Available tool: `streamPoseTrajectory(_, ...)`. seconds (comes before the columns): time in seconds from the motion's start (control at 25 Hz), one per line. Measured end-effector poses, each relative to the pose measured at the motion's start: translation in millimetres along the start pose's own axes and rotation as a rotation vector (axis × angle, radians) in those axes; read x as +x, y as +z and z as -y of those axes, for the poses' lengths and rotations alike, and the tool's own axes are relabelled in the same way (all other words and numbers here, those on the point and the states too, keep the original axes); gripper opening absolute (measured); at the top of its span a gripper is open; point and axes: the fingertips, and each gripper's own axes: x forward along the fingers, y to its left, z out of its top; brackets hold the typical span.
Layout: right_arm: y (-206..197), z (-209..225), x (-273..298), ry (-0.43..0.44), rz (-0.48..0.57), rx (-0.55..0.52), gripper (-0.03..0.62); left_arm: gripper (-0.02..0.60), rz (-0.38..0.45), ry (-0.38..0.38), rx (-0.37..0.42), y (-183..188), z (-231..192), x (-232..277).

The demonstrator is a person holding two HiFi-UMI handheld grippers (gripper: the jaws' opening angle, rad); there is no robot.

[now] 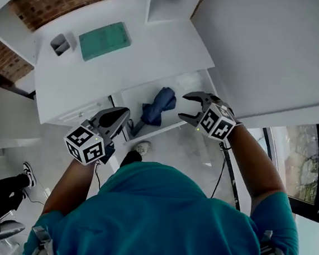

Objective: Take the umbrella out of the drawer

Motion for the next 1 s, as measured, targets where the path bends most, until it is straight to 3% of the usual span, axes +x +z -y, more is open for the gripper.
streamPoseTrajectory(0.28, -37.9, -10.8, 127.4, 0.206, -0.233, -0.323, 0.264, 0.015, -0.02, 0.052, -0.092, -26.2, -50.5, -4.5)
streamPoseTrajectory(0.52, -80.4, -14.7, 203.6, 0.295, -0.357, -0.562, 0.273, 0.015, -0.056, 0.075, -0.157, -48.8, -88.5, -0.6)
streamPoseTrajectory(0.76, -104.7, -23.6, 256.2, 0.349, -0.401, -0.731, 0.282, 0.015, -0.088, 0.082, -0.215, -69.7, -109.6, 3.9)
streamPoseTrajectory(1.0, -133.3, -46.6, 280.2, 0.48, -0.459, -0.881, 0.299, 0.015, -0.107, 0.08, -0.247, -82.5, -126.2, 9.4)
